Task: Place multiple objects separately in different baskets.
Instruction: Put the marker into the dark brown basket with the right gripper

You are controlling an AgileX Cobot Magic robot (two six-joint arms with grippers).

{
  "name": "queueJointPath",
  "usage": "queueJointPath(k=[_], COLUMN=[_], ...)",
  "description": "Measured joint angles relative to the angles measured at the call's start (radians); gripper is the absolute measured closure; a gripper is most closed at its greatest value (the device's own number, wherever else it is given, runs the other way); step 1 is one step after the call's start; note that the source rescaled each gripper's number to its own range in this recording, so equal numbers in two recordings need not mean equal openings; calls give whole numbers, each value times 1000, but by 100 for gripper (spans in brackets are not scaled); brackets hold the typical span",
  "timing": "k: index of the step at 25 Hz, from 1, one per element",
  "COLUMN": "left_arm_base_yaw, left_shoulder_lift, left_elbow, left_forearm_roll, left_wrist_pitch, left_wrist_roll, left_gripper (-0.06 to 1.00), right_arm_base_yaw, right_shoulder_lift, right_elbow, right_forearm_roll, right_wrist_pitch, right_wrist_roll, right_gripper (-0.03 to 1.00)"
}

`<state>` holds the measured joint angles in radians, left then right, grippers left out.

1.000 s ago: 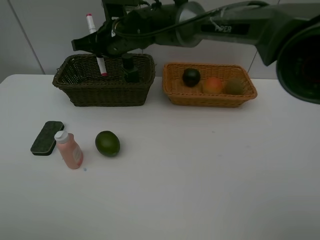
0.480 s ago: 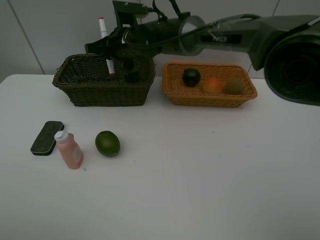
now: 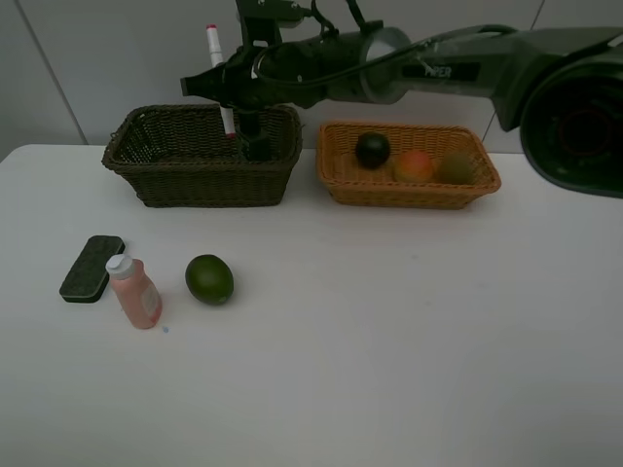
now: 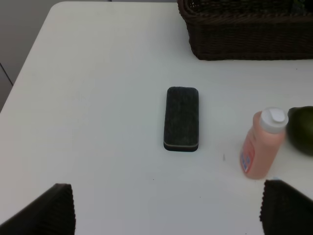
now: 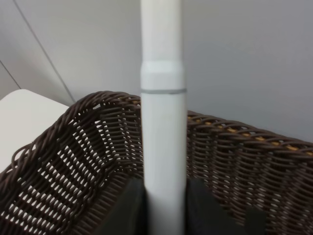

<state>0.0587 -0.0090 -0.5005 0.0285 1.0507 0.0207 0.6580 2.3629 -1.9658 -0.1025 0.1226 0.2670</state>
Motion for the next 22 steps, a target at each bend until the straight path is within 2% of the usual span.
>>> queueJointPath(k=[22], left_arm_base_yaw=[0], left_shoulder_lift=[0], left_elbow=[0], left_forearm_roll=[0], left_wrist_pitch=[0], left_wrist_roll=[0], left_gripper=[-6], right_arm_base_yaw=[0], right_shoulder_lift=[35], right_elbow=[0], right_forearm_roll=[17], right_wrist_pitch=[-23], right_wrist_roll=[0], right_gripper=[97])
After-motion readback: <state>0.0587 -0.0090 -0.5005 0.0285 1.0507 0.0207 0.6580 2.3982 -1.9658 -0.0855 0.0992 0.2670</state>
